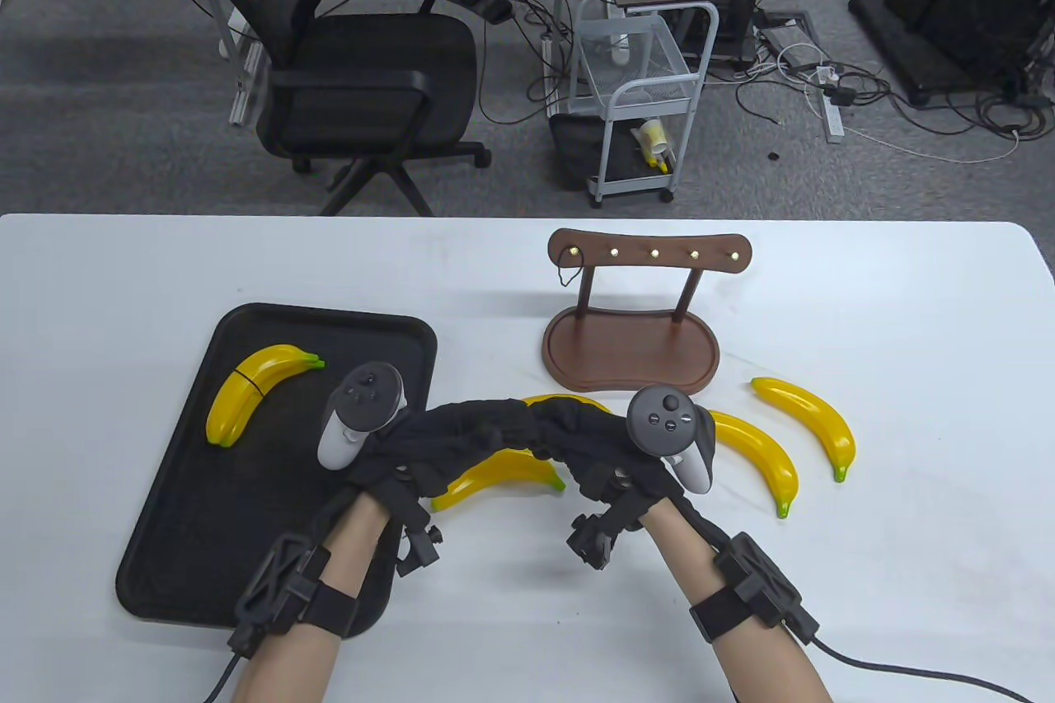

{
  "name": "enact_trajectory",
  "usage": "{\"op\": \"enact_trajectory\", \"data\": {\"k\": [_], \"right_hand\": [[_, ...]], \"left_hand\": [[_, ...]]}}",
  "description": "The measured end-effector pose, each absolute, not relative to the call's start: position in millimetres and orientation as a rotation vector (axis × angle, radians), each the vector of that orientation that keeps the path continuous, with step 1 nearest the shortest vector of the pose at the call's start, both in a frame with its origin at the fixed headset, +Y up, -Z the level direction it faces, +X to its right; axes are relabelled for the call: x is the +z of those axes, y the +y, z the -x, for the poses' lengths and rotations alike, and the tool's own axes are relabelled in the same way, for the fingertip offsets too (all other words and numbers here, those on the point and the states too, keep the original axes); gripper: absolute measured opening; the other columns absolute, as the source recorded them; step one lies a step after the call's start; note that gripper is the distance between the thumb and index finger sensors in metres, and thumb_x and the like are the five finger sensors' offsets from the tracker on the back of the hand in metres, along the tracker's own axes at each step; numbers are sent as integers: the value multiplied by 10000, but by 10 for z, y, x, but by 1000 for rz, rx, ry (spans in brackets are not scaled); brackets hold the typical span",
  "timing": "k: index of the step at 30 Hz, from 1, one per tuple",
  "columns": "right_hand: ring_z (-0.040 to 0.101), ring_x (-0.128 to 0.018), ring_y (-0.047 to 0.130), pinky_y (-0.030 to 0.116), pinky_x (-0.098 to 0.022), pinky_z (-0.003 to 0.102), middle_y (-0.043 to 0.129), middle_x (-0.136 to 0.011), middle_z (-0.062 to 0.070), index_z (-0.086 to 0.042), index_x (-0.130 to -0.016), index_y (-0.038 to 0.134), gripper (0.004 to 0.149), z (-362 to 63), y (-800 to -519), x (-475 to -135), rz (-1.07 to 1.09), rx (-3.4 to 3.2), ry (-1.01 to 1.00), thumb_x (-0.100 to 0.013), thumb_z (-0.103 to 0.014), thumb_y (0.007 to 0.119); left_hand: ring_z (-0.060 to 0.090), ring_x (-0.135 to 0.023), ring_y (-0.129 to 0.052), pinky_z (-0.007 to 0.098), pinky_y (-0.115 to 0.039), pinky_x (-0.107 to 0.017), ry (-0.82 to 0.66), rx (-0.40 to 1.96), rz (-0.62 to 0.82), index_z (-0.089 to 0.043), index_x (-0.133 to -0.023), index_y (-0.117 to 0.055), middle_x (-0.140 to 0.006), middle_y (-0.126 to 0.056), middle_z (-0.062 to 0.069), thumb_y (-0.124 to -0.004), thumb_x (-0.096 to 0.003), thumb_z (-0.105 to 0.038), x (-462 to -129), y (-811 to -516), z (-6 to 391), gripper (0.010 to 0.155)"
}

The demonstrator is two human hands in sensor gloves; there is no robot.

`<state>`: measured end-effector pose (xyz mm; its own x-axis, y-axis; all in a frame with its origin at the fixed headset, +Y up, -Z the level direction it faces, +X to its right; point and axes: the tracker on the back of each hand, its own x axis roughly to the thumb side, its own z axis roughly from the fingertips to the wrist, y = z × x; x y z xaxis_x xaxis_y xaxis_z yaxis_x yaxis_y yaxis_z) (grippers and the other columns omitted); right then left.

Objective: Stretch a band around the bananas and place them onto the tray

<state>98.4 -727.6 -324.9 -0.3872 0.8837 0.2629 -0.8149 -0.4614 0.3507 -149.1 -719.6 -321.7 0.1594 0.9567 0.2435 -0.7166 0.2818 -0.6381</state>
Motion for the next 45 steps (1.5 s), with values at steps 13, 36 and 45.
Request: {"op": "enact_trajectory", "data": {"k": [13,36,45], "right_hand": [[340,-703,933,779,-503,519,890,-845,92,-146,-927,762,408,-1018,-7290,-3277,-511,1926,231,-573,-346,724],[414,-869,803,719,-577,570,734,-1025,145,-125,-1055,609,594,-1216,-7382,-3563,-483,2529,22,-547,-386,770],[413,-908,761,709,-598,566,670,-1069,144,-139,-1077,561,674,-1146,-7614,-3767,-439,2809,-5,-515,-422,802]], "left_hand": [[281,-979,-861,498,-662,-769,-689,1153,356,-223,-1053,-650,-1075,-800,15,-646,-478,-595,-3173,-7055,1535,685],[259,-1046,-791,474,-611,-821,-414,740,68,-246,-1084,-569,-1126,-730,-12,-700,-467,-593,-3179,-7040,2004,720],[243,-1052,-788,464,-610,-828,-388,723,59,-266,-1081,-561,-1131,-719,-30,-724,-462,-588,-3205,-7121,2066,716]]}}
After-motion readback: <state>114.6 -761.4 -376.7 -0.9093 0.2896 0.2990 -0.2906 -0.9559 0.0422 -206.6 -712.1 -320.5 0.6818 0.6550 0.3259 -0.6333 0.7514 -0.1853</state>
